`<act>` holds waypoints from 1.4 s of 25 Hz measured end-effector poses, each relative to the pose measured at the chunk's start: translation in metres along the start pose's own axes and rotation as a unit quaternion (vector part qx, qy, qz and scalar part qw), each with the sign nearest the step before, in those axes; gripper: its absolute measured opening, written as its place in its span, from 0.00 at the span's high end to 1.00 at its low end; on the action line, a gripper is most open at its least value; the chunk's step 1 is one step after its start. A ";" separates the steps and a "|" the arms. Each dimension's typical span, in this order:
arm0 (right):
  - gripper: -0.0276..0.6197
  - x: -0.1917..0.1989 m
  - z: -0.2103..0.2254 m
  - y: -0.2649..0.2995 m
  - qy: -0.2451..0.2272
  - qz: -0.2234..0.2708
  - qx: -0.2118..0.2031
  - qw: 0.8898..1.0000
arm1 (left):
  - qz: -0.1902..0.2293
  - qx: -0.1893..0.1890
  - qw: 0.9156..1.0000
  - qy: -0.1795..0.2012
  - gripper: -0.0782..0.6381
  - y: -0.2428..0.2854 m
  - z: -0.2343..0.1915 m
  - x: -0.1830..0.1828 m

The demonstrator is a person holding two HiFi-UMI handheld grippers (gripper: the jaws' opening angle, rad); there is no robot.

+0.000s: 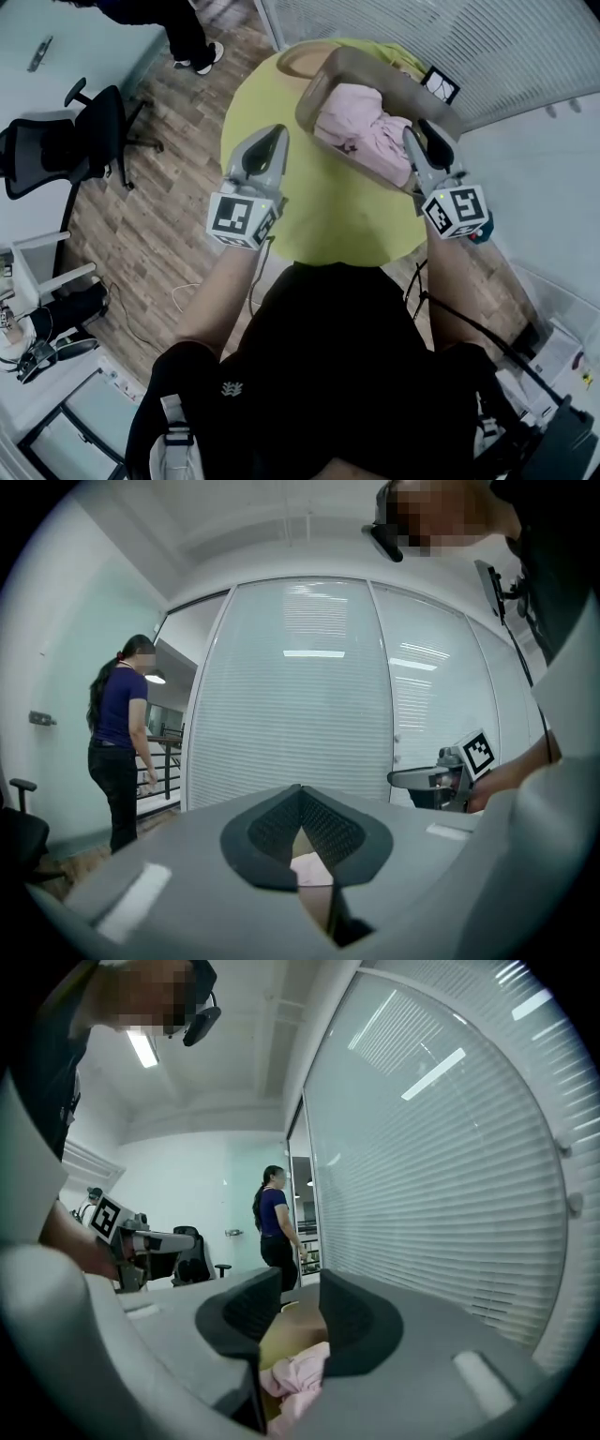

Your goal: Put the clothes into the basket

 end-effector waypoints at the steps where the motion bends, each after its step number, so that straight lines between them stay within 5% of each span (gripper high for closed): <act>1: 0.76 -0.002 -0.004 -0.005 -0.001 0.003 -0.001 1.000 | 0.003 0.001 1.000 0.001 0.88 -0.001 0.002 -0.003; 14: 0.95 -0.014 -0.001 -0.057 -0.004 0.019 0.039 0.999 | 0.015 0.003 1.000 -0.002 0.88 -0.014 0.022 -0.010; 35: 0.95 0.013 0.000 -0.071 0.006 -0.003 0.052 0.999 | 0.002 0.012 1.000 0.003 0.88 -0.024 0.038 -0.001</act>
Point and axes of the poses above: the fingertips, and each gripper's own axes: y forward along the fingers, z to its right, x out of its underside, the point moved 2 cm from there along -y, backward along the fingers, and after that the axes turned 2 degrees about x, right-handed, at the moved point
